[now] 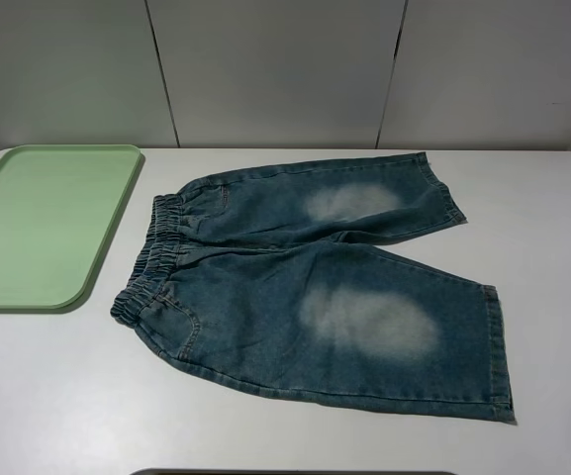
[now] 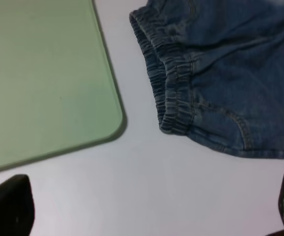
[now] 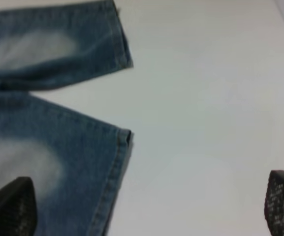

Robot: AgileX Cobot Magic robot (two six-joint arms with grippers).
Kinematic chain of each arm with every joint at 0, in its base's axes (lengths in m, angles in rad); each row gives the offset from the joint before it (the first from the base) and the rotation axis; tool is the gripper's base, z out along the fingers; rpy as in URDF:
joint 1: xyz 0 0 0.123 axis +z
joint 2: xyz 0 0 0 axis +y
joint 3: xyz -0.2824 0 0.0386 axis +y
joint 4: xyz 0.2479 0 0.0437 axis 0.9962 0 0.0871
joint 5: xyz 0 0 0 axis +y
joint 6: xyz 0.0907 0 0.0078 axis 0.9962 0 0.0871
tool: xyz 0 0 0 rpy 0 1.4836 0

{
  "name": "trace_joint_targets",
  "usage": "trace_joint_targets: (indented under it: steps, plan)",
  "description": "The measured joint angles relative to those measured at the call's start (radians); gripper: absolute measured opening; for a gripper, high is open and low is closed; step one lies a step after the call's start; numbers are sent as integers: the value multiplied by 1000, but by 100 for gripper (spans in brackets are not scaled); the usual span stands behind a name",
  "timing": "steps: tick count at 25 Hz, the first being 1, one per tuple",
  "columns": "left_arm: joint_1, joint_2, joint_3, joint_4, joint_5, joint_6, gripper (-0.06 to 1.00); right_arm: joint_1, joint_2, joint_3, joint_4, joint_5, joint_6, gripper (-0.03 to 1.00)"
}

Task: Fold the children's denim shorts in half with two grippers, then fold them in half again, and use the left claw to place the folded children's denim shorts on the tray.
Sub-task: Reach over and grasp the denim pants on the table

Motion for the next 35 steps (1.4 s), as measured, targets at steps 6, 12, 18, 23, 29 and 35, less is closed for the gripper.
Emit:
trace_joint_targets:
  steps: [6,12,18,23,29,35]
  plan:
    - [-248,178,-116,43,0,65,99,110,180,-48,4,-35,-88,70]
    - [-545,300,-121,80,47,105,99,344,307,-49,-5,-41,-182,70]
    - [-752,410,-121,193,75,158,99,558,432,-49,-21,-42,-257,70]
    - [-851,522,-114,247,67,161,99,716,548,-49,-93,-44,-279,70]
    - [-867,614,-6,258,-19,217,99,849,679,-41,-154,-98,-285,70]
    - [-867,715,91,308,-126,258,99,862,772,39,-160,-182,-285,70]
